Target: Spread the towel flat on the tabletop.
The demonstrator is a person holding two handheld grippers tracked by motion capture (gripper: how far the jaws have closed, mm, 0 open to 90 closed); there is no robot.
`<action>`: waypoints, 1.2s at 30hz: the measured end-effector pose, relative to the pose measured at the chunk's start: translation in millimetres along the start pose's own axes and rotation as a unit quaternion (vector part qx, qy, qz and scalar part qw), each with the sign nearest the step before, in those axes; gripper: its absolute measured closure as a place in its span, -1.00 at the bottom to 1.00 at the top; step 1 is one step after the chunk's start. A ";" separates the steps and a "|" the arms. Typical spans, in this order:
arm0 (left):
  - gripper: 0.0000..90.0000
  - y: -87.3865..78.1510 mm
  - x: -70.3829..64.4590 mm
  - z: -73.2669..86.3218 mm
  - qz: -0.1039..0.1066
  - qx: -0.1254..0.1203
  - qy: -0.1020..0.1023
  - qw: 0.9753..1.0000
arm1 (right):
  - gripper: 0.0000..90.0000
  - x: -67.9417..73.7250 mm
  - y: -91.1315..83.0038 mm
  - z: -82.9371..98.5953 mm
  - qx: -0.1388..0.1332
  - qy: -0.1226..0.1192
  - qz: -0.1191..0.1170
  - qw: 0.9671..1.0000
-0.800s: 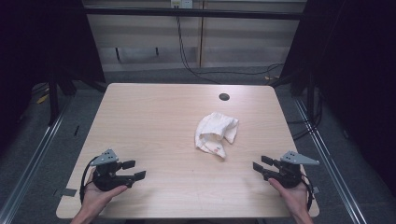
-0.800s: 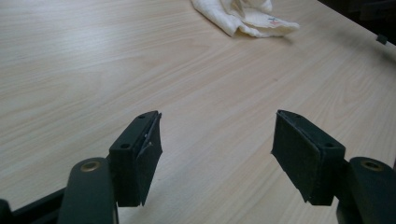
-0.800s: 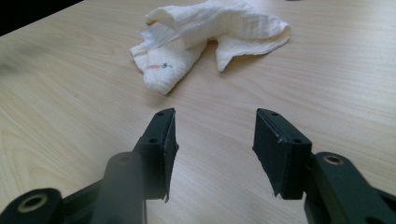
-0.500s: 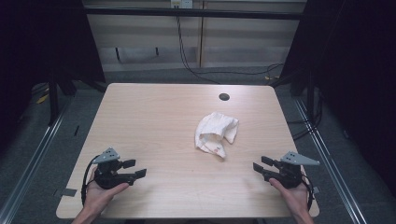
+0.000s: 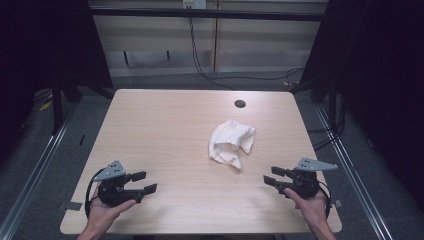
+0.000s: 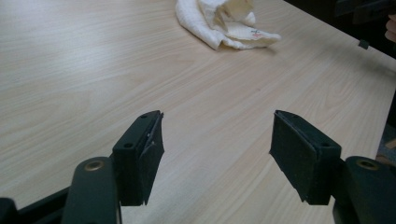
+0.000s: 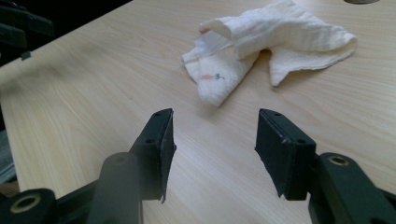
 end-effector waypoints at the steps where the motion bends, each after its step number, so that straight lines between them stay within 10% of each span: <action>1: -0.24 0.8 0.8 0.1 0.000 0.003 0.000 1.000 | 0.08 -0.8 2.8 -2.3 0.003 0.003 -0.004 1.000; 24: -0.14 9.0 2.6 0.9 0.006 0.015 0.007 1.000 | 0.20 -13.0 60.3 -66.7 0.018 -0.035 -0.042 0.998; 36: -0.17 9.6 1.6 1.2 0.011 0.018 0.011 1.000 | 0.03 -27.0 119.6 -84.0 0.082 -0.069 -0.029 0.994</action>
Point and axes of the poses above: each handheld gripper's, and its own axes: y roughly forward along the jaws, z roughly out of its underside, x roughly to its left, the point moved 2 cm from there along y, roughly forward along the jaws, and after that the axes turned 3 degrees about -z, right-handed, at the moved point
